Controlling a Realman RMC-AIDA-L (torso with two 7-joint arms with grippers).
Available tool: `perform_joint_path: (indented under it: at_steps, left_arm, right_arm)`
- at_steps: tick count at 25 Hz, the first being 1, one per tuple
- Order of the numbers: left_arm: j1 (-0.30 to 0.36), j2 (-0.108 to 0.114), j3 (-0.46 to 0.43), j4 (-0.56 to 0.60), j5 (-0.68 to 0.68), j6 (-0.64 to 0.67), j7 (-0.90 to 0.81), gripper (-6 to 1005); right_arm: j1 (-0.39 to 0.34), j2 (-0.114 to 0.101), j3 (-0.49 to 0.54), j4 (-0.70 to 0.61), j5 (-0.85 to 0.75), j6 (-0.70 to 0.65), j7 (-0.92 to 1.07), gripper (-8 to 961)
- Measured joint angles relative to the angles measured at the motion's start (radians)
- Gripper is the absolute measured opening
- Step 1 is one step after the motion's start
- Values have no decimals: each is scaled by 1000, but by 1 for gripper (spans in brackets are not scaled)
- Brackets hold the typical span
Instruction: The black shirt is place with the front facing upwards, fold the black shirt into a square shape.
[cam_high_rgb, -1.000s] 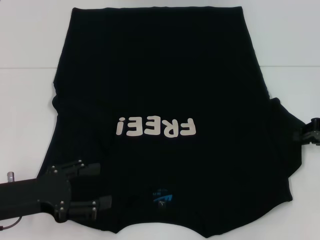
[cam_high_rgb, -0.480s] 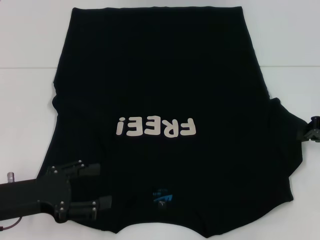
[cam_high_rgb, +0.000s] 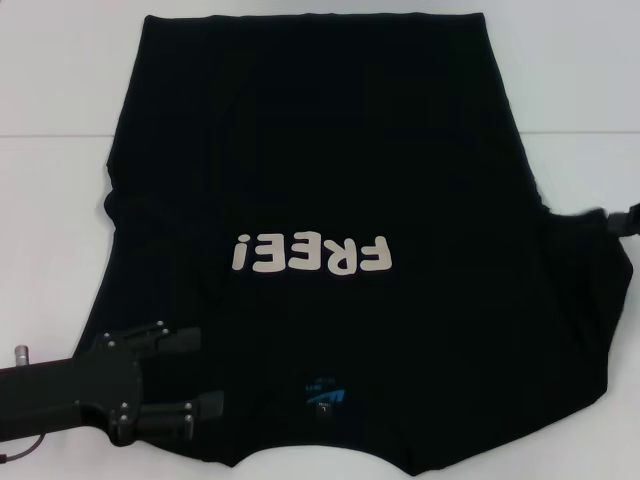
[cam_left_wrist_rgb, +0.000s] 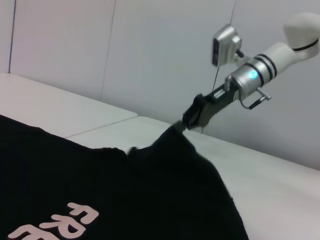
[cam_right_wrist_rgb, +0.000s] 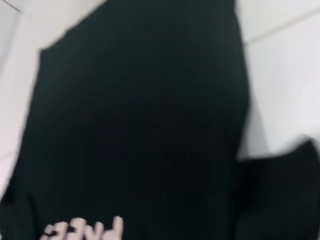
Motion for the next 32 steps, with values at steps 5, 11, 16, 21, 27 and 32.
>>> perform_joint_path:
  at_steps: [5, 11, 16, 21, 27, 32]
  left_arm:
    - [0, 1, 0, 0, -3, 0, -8, 873]
    - [0, 1, 0, 0, -3, 0, -8, 873]
    - [0, 0, 0, 0, -2, 0, -8, 873]
    - [0, 0, 0, 0, 0, -1, -8, 872]
    - [0, 0, 0, 0, 1, -2, -7, 872]
    - [0, 0, 0, 0, 1, -2, -7, 872]
  right_arm:
    - [-18, -7, -1, -46, 75, -50, -18, 1]
    - [27, 4, -75, -31, 77, -52, -29, 1]
    - [76, 25, -167, -20, 77, -39, -27, 2]
    - [132, 50, -294, -17, 77, -31, -29, 2]
    - [154, 65, -387, -17, 77, 1, -33, 2]
    - [163, 73, -440, -17, 77, 30, -29, 3]
